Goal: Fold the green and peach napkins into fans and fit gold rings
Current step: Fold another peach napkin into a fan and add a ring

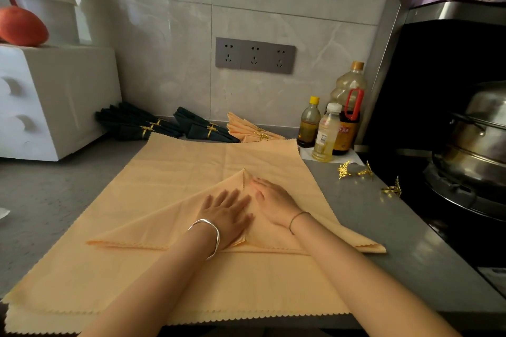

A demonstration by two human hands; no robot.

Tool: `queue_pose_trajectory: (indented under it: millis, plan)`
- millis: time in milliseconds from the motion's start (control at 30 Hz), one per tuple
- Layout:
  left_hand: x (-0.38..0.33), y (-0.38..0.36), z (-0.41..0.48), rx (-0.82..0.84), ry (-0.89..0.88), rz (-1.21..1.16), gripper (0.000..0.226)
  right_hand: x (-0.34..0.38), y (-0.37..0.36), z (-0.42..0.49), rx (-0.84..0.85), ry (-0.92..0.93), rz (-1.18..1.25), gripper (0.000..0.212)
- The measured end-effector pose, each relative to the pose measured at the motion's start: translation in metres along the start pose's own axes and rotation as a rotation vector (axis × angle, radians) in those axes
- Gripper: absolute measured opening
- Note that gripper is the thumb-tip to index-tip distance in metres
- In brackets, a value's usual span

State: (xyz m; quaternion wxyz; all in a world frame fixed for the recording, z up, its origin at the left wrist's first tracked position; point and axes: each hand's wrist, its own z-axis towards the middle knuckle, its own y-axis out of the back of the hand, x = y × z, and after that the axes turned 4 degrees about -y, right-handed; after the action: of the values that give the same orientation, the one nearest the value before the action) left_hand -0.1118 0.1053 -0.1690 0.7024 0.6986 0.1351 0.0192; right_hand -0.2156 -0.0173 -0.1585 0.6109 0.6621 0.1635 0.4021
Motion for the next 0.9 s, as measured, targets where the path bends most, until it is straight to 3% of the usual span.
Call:
queue_pose_trajectory:
  millis: [467, 600, 700, 900]
  plan:
    - [-0.002, 0.001, -0.001, 0.003, 0.003, 0.017, 0.054, -0.077, 0.037, -0.127, 0.149, -0.02, -0.207, 0.052]
    - [-0.003, 0.0, -0.002, 0.002, 0.003, 0.013, 0.053, -0.088, 0.046, -0.159, 0.191, -0.064, -0.225, 0.065]
    - [-0.005, 0.002, -0.002, 0.0, -0.001, 0.002, 0.053, -0.089, 0.049, -0.163, 0.213, -0.091, -0.257, 0.057]
    - [-0.015, 0.008, -0.023, -0.005, -0.064, -0.047, 0.05, -0.054, 0.046, -0.158, 0.22, 0.124, -0.164, 0.057]
